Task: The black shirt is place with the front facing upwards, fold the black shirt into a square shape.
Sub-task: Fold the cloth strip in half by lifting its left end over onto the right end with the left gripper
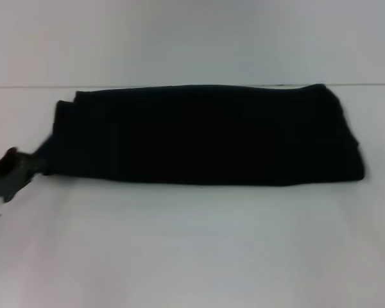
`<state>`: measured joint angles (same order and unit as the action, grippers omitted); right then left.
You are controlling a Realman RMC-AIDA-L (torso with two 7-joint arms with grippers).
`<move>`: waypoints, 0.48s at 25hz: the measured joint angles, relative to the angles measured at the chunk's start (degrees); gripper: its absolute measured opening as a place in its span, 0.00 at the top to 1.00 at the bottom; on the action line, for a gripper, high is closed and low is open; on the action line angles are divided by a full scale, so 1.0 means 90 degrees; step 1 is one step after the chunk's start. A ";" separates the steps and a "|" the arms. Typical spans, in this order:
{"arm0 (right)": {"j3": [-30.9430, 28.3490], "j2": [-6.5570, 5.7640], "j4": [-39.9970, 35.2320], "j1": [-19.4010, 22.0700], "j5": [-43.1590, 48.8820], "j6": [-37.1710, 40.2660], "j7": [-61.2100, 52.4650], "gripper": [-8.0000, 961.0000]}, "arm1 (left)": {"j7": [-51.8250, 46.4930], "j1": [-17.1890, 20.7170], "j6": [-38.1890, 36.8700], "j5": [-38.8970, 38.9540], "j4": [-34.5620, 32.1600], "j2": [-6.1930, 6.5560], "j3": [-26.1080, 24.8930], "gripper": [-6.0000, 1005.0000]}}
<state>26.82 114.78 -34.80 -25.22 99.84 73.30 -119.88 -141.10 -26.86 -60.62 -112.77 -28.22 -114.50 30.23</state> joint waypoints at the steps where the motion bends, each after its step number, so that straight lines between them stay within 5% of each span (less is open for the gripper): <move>1: -0.0029 0.0000 0.0000 0.0005 0.0000 -0.0003 -0.0014 0.15 | 0.0001 0.0104 0.0002 0.0000 -0.0057 0.0011 -0.0002 0.95; 12: -0.0091 0.0001 0.0087 -0.0058 0.0001 -0.0026 -0.0029 0.15 | 0.0091 0.0494 -0.0073 -0.0035 -0.0287 -0.0002 -0.0181 0.95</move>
<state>26.00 114.79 -34.02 -25.74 99.85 73.06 -120.14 -140.28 -22.42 -61.28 -113.08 -30.80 -114.51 28.60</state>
